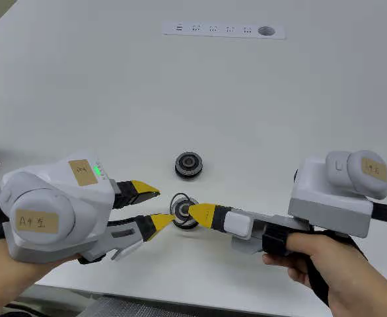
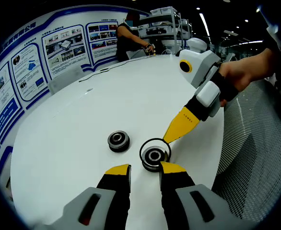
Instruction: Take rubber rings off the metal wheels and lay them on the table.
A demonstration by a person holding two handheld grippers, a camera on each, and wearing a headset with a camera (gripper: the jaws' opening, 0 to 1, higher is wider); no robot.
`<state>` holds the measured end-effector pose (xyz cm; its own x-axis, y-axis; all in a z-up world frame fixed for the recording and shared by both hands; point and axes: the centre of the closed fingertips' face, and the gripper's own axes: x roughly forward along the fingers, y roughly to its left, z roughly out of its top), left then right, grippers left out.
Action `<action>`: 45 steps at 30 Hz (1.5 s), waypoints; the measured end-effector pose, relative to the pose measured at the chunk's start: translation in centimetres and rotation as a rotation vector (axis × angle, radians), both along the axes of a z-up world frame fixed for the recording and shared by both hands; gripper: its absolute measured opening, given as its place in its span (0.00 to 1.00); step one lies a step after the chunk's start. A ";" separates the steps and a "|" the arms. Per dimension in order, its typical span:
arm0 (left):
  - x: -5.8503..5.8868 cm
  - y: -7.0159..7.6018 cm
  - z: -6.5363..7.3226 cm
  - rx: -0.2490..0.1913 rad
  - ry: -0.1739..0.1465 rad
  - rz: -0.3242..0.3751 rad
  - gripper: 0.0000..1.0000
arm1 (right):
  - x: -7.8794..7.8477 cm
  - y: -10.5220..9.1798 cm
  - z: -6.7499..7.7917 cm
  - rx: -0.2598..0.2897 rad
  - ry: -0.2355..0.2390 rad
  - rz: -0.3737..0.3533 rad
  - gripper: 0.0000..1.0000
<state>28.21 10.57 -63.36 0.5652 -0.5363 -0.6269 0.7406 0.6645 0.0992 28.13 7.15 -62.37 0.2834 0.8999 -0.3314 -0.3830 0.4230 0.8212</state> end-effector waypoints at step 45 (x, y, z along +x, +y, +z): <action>0.2 0.4 1.2 0.000 -0.020 0.004 0.25 | 4.2 -10.1 -4.1 -0.253 0.006 -0.311 0.07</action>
